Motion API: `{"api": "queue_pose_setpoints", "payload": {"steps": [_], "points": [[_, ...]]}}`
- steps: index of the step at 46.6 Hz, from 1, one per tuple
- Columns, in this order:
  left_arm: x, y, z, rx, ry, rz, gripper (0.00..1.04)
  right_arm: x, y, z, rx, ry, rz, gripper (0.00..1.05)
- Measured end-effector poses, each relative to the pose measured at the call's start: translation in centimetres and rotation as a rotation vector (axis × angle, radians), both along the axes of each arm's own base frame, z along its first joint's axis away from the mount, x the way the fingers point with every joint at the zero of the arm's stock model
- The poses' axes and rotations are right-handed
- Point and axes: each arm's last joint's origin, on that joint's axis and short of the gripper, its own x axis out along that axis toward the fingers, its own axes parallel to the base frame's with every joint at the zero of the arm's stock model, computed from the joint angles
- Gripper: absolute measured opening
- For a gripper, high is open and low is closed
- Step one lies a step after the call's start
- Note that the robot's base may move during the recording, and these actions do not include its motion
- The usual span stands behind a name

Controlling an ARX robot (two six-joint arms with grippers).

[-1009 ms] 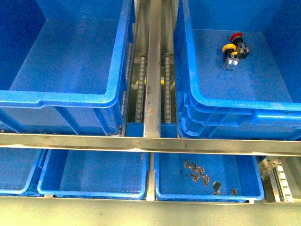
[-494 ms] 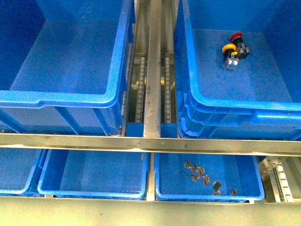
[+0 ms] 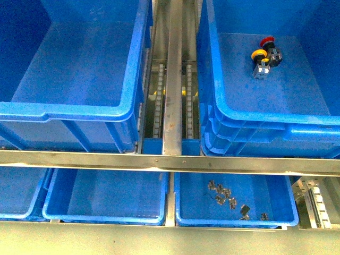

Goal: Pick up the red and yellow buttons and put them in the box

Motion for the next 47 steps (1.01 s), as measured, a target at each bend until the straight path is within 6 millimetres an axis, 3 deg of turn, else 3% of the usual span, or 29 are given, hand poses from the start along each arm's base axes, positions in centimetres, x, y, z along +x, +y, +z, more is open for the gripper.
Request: {"api": "queue_pose_setpoints", "payload": {"steps": [5,7,19,28,47], "points": [[0.00,0.00,0.00,0.000,0.000,0.000,0.97,0.00,0.00,0.00,0.000,0.000,0.000,0.04],[0.00,0.00,0.00,0.000,0.000,0.000,0.97,0.00,0.00,0.00,-0.001,0.000,0.000,0.09],[0.00,0.00,0.00,0.000,0.000,0.000,0.97,0.00,0.00,0.00,-0.001,0.000,0.000,0.65],[0.00,0.00,0.00,0.000,0.000,0.000,0.97,0.00,0.00,0.00,-0.001,0.000,0.000,0.99],[0.00,0.00,0.00,0.000,0.000,0.000,0.97,0.00,0.00,0.00,-0.001,0.000,0.000,0.99]]}}
